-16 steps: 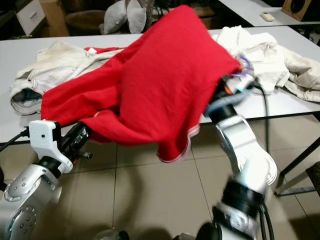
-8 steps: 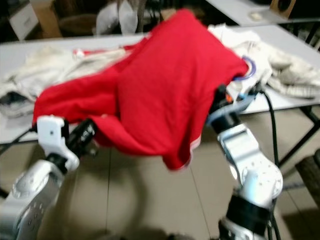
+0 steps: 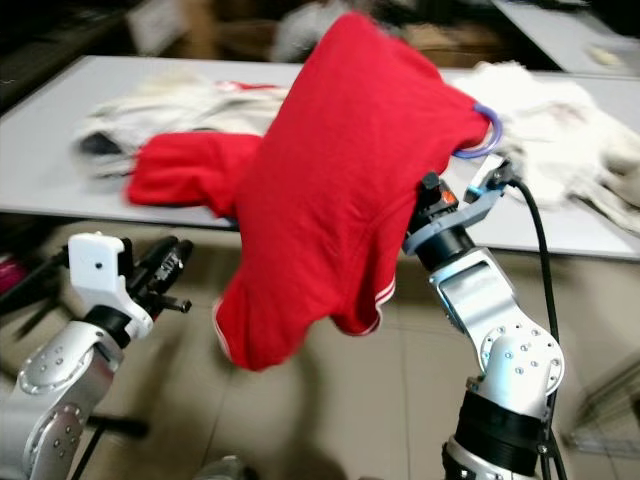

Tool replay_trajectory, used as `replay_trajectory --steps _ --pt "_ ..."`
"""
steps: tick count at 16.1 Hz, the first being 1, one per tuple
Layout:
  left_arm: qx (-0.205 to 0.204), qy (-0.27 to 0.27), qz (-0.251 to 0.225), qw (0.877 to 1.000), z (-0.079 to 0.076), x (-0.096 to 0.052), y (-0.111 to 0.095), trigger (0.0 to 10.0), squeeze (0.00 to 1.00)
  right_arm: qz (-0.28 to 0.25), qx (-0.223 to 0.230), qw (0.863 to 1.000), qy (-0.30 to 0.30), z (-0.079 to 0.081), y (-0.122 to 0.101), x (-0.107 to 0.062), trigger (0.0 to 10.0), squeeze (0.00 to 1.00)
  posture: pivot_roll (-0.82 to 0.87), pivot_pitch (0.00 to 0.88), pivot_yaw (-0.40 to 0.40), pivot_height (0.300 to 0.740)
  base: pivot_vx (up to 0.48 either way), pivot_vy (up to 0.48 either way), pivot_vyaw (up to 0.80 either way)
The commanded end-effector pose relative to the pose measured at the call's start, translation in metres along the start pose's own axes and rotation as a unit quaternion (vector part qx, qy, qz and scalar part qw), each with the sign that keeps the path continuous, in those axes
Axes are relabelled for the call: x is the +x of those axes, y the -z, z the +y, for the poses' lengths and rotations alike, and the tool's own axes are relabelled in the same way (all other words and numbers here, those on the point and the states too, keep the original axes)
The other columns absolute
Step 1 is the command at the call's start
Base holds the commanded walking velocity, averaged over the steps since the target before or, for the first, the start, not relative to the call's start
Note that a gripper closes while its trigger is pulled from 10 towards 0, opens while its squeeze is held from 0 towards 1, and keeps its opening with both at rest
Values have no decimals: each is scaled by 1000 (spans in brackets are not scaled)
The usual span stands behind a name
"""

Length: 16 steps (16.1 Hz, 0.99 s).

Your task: Hang hanger

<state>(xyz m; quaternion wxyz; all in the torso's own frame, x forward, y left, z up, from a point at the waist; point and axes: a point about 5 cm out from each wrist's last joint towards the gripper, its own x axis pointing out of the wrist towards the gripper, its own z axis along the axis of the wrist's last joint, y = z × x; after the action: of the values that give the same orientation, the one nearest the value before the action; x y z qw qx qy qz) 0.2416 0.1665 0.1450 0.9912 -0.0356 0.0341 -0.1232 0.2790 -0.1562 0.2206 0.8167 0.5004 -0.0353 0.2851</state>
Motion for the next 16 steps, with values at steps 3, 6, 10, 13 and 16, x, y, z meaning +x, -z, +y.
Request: replay_trajectory --steps 3,6,10,13,16 --pt "7 10 2 1000 -5 1 1 10000 0 6 -26 999 -46 11 -10 -8 10000 0 -114 48 65 740 0 -310 777" --pt "11 17 12 1000 -6 -1 5 10000 0 67 -49 994 -73 13 -2 -20 10000 0 -116 50 60 740 0 -89 775" --pt "24 17 14 999 -3 -4 7 10000 0 156 -87 981 -75 7 18 -36 10000 0 -125 59 55 740 0 0 775" --pt "24 17 14 999 -3 -4 7 10000 0 156 -87 981 -75 7 18 -36 10000 0 -125 59 55 740 0 0 775" --pt "32 8 15 999 2 -9 9 10000 0 175 -100 977 -72 4 35 -33 10000 0 -116 56 55 740 0 0 775"
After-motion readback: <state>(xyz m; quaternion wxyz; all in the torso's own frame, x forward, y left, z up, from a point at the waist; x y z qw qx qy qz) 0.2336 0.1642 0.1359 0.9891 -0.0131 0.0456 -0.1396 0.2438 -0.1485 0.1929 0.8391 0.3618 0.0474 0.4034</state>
